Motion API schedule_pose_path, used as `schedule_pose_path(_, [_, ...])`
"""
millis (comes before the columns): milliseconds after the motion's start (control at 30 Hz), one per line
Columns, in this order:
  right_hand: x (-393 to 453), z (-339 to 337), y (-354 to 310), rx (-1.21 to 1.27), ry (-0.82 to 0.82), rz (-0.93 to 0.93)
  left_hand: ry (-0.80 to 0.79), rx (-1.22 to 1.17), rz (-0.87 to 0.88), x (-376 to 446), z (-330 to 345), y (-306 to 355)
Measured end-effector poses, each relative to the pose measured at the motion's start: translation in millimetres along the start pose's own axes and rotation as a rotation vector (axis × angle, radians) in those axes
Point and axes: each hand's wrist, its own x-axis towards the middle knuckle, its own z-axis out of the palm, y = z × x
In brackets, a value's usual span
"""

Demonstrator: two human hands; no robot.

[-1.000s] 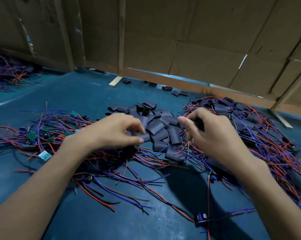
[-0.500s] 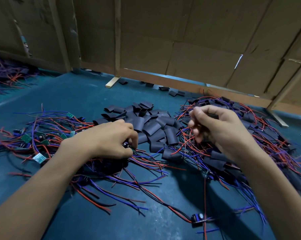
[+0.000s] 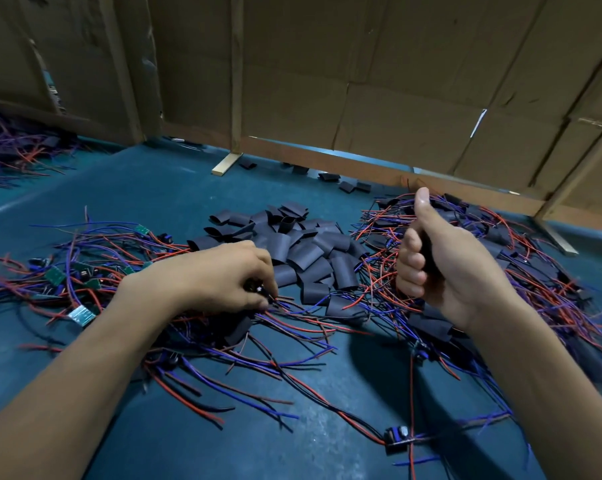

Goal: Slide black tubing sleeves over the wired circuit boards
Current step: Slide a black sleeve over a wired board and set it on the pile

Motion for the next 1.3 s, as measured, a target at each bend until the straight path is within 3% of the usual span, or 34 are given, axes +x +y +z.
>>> schedule_pose_path(133, [2.1, 2.2, 3.7, -0.145, 0.008, -0.028, 0.213, -0.027, 0.076, 2.7, -0.5, 1.6])
schedule_pose_path(267, [3.1, -1.5, 7.8, -0.257, -0.036, -0.142, 0.601, -0.091, 0.186, 4.3, -7.6, 6.9])
schedule_pose_path(367, [3.7, -8.1, 8.8, -0.396, 0.041, -0.292, 0.793, -0.21, 0.18, 2.1, -10.4, 13.4])
schedule_pose_path(500, [5.7, -14.3, 12.9, -0.817, 0.145, -0.62, 0.766, -0.409, 0.13, -2.5, -10.9, 25.4])
schedule_pose_path(633, [4.3, -14.3, 12.7, -0.899, 0.119, -0.716, 0.722, -0.18, 0.158, -3.2, -10.9, 27.3])
schedule_pose_path(800, [-1.7, -23.6, -3.3, -0.999, 0.106, -0.8, 0.616, -0.193, 0.238, 1.4, -7.0, 36.0])
schedule_pose_path(867, [-5.1, -29.5, -12.7, -1.066, 0.106, -0.807, 0.621, -0.412, 0.182, 6.4, -2.8, 43.9])
schedule_pose_path(967, [-10.3, -34.2, -21.8, -1.016, 0.251, -0.857, 0.569, -1.525, -0.042, 14.5, -5.0, 61.8])
schedule_pose_path(1033, [-14.0, -31.4, -23.5, -0.892, 0.313, -0.858, 0.45, -2.044, -0.041, 19.4, -5.1, 67.7])
schedule_pose_path(1167, [-12.4, -19.4, -20.8, -0.704, 0.244, -0.636, 0.414, -2.418, -0.002, 18.8, -8.6, 67.5])
schedule_pose_path(1300, [-16.4, -7.5, -15.6, -0.58, -0.106, -0.136, 0.548, -2.346, -0.069, 15.9, -9.1, 66.7])
